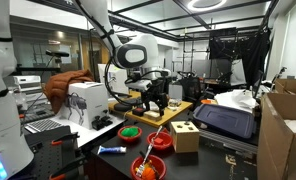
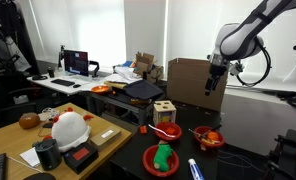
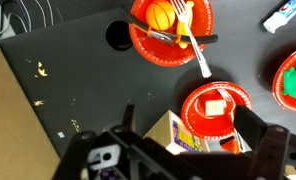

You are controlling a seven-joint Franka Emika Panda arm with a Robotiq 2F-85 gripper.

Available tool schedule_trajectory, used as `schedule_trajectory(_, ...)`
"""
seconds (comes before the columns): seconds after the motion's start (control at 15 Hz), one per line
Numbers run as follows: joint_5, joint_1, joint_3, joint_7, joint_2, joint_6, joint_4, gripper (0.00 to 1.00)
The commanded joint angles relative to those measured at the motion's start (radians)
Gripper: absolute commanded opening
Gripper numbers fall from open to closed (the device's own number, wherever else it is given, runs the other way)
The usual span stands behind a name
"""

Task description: Remove the fork from the bowl furthest to the right

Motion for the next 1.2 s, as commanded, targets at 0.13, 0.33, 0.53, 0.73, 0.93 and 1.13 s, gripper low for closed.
schedule_trajectory(0.13, 0.080, -0.050, 0.078, -0.143, 0.106, 0.041, 0.046, 1.00)
schedule_trajectory(0.33, 0.071, -0.082, 0.094, -0.179, 0.155, 0.057, 0.057, 1.00)
schedule_trajectory(0.53, 0.074, -0.128, 0.112, -0.211, 0.195, 0.091, 0.069, 1.00)
schedule_trajectory(0.73, 0.079, -0.179, 0.147, -0.247, 0.243, 0.111, 0.104, 1.00)
schedule_trajectory(0.93, 0.113, -0.239, 0.226, -0.312, 0.306, 0.106, 0.140, 1.00)
schedule_trajectory(1.13, 0.126, -0.266, 0.281, -0.353, 0.383, 0.095, 0.177, 1.00)
